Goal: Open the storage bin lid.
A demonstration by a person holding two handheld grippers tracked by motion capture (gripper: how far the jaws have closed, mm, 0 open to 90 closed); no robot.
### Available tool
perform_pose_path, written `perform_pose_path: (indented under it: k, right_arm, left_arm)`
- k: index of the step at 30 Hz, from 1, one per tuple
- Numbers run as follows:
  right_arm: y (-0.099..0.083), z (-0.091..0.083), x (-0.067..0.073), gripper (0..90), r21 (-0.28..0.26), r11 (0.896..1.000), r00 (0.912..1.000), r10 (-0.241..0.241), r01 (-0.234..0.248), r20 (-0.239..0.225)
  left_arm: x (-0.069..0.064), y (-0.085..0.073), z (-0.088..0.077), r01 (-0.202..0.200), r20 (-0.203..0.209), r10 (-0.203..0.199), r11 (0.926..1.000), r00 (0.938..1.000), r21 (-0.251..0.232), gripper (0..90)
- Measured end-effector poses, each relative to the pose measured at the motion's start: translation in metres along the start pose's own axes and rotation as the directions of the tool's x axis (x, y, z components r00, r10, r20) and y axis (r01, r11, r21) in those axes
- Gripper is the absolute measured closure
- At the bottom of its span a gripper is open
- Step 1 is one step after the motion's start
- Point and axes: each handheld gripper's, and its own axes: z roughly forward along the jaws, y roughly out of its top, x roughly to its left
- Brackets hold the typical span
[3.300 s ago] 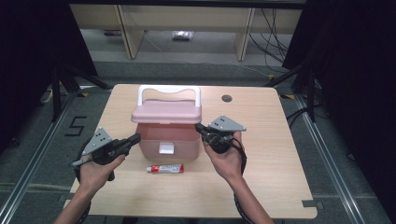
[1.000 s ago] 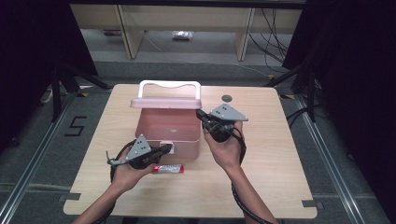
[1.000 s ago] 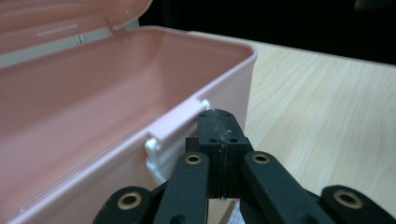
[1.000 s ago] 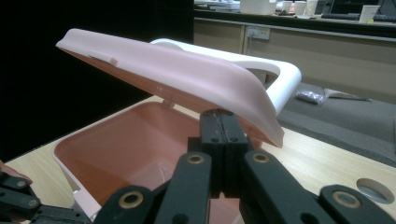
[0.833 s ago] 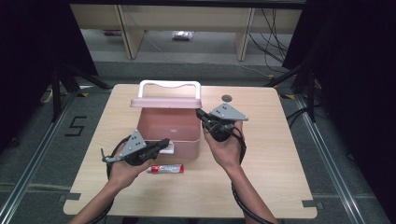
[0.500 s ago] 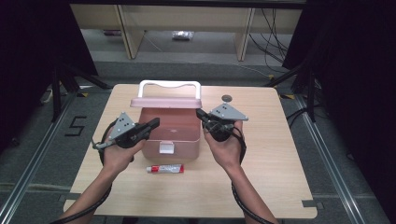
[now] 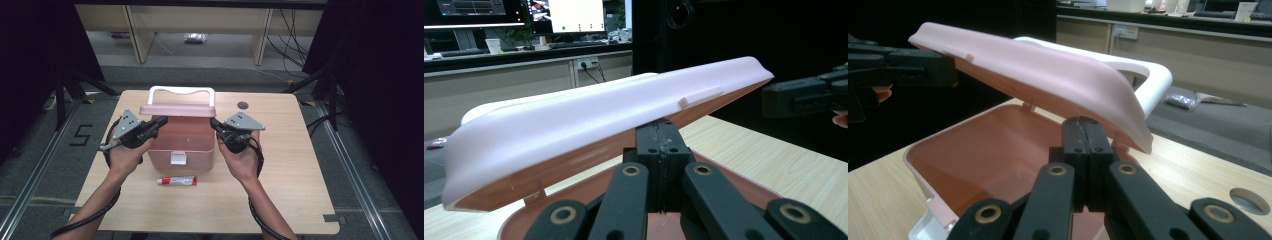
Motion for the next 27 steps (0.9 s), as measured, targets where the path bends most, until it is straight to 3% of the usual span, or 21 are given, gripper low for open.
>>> perform_pose_path:
  k: [13, 21, 24, 25, 27]
  right_arm:
    - [-0.018, 0.005, 0.025, 90.0, 0.076, 0.997, 0.9971, -0.022, 0.027, -0.073]
    - [-0.032, 0.017, 0.048, 90.0, 0.12, 0.991, 0.9879, -0.036, 0.054, -0.151]
    - [-0.036, 0.021, 0.054, 90.0, 0.133, 0.987, 0.9827, -0.068, 0.092, -0.173]
    - [-0.037, 0.021, 0.057, 90.0, 0.145, 0.987, 0.9846, -0.042, 0.067, -0.17]
    - [-0.039, 0.023, 0.059, 90.0, 0.162, 0.984, 0.9809, -0.043, 0.075, -0.19]
  left_arm:
    - [0.006, 0.007, 0.004, 0.002, -0.029, -0.002, 1.0, 0.9996, 0.0, 89.9]
    - [0.009, 0.013, 0.008, 0.0, -0.036, 0.0, 1.0, 0.9994, -0.003, 89.9]
    - [0.011, 0.014, 0.01, 0.003, -0.041, -0.003, 1.0, 0.9991, -0.007, 89.9]
    - [0.011, 0.015, 0.01, 0.002, -0.044, -0.002, 1.0, 0.999, -0.007, 89.9]
    - [0.012, 0.016, 0.011, 0.002, -0.046, -0.002, 1.0, 0.9989, -0.006, 89.9]
